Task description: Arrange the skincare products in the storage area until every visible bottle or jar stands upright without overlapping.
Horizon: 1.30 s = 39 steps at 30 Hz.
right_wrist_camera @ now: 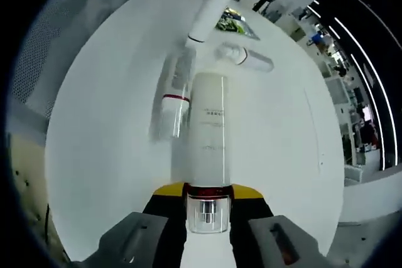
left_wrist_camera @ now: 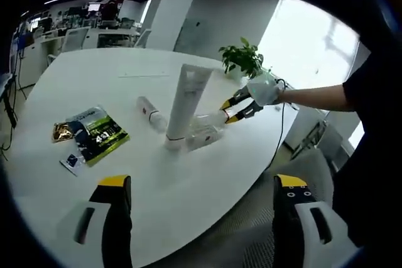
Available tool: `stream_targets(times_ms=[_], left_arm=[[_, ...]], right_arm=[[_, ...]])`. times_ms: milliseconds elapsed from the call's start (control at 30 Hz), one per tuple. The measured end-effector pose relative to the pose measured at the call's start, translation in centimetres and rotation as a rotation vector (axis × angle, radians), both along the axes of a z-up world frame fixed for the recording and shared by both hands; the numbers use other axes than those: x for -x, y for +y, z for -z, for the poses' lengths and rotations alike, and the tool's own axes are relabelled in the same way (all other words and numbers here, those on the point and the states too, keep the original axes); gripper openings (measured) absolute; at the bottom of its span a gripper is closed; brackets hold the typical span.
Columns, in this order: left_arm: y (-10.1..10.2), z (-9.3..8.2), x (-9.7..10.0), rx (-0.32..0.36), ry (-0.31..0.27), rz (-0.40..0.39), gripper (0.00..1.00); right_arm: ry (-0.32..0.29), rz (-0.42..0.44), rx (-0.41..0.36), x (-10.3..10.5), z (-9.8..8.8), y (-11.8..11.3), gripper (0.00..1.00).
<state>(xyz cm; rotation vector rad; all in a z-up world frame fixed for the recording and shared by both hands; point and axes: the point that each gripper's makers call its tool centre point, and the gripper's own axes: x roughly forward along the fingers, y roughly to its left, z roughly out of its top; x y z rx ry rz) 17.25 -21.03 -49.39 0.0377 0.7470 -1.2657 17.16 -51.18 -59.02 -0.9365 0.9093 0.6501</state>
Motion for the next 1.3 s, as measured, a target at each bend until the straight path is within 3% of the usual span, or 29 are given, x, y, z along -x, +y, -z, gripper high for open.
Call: stream_targets(times_ms=[133,233,333,433,533,600,700,900,1000,1100,1300], left_arm=[[-0.6,-0.2,0.2,0.006,0.008,-0.001,0.87],[-0.8,-0.2,0.3,0.007,0.006,0.006,0.87],[-0.7,0.0,0.3,0.006,0.011,0.007,0.87],[-0.5,0.1,0.3,0.002,0.014,0.007,0.87],[-0.5,0.2,0.3,0.007,0.019,0.007,0.87],[-0.6,0.1,0.3,0.016,0.023,0.006,0.86],[-0.7,0.0,0.3,0.021,0.020,0.010,0.86],[-0.3,-0.5,0.5,0.035,0.013,-0.002,0.86],[0.1,-0.7,0.2,0.041,0.010,-0.020,0.86],[0.1,-0.7,0.2,0.049,0.015,-0.039,0.86],[-0.1,-0.7,0.2,0.047,0.017,-0.050,0.86]], right_arm=[[0.046,0.110,-0.124,-0.1,0.7,-0.2,0.17],[-0.009,0.244,-0.276,-0.5,0.0,0.0,0.19],[-0.017,0.316,-0.295,-0.2,0.7,-1.3,0.19],[0.010,0.304,-0.254,0.8,0.8,-1.7,0.23],[0.041,0.212,-0.184,1.1,0.2,-1.3,0.28],[0.049,0.171,-0.150,0.4,0.0,-1.0,0.27],[0.067,0.142,-0.164,-1.3,0.3,0.2,0.24],[0.213,-0.015,-0.079,-2.1,2.0,2.3,0.20],[0.231,-0.076,-0.052,-2.4,2.0,2.1,0.19],[0.243,-0.183,-0.001,-2.6,1.9,1.8,0.18],[0.301,-0.504,0.237,-2.7,1.8,0.3,0.18]])
